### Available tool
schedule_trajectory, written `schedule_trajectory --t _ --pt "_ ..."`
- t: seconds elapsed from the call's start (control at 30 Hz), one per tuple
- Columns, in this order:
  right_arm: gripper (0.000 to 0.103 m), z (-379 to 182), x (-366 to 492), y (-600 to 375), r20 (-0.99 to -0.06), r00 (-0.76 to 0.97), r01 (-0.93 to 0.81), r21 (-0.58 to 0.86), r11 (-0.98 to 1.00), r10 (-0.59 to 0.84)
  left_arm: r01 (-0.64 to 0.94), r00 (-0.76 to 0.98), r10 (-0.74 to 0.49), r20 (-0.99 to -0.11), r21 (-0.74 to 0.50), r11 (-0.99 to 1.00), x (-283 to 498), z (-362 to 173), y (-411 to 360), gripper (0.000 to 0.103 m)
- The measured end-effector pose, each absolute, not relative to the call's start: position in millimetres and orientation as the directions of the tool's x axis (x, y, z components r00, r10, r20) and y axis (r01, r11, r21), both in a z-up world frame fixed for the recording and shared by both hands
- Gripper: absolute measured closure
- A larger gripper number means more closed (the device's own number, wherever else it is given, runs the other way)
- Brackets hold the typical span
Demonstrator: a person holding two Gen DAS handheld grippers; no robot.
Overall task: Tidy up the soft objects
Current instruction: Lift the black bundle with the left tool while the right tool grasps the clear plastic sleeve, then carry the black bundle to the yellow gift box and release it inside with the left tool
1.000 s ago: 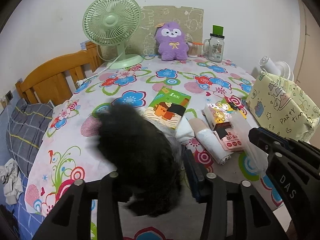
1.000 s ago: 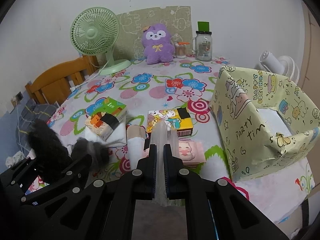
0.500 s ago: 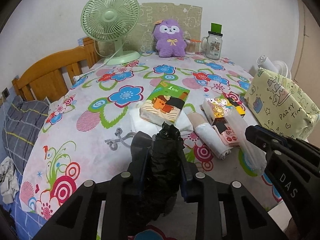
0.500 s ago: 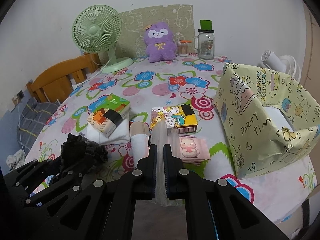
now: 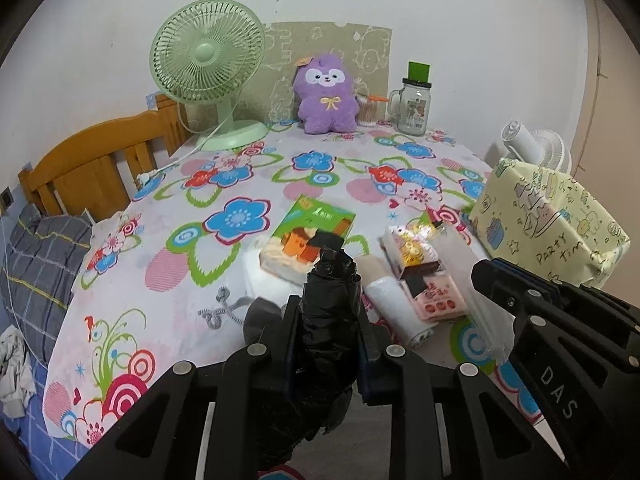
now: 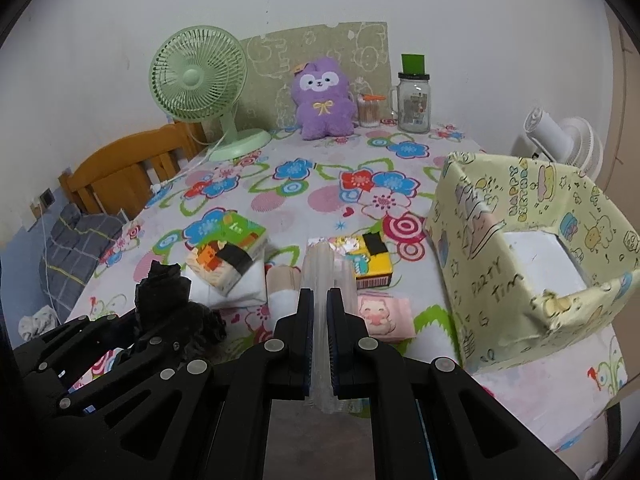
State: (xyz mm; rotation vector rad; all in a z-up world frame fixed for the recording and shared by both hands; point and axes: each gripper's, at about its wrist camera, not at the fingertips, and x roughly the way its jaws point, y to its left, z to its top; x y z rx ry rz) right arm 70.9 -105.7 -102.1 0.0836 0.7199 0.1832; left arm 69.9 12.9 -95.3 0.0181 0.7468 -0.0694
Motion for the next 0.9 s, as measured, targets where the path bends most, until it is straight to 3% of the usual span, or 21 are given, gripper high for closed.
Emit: schedule_trajectory --t 0.9 --pt "0.094 -36 74 -145 -0.576 0.806 -0.086 0.113 0.99 0.135 0.141 0.789 -0.104 -0.605 0.013 0.99 83 -32 -24 0.081"
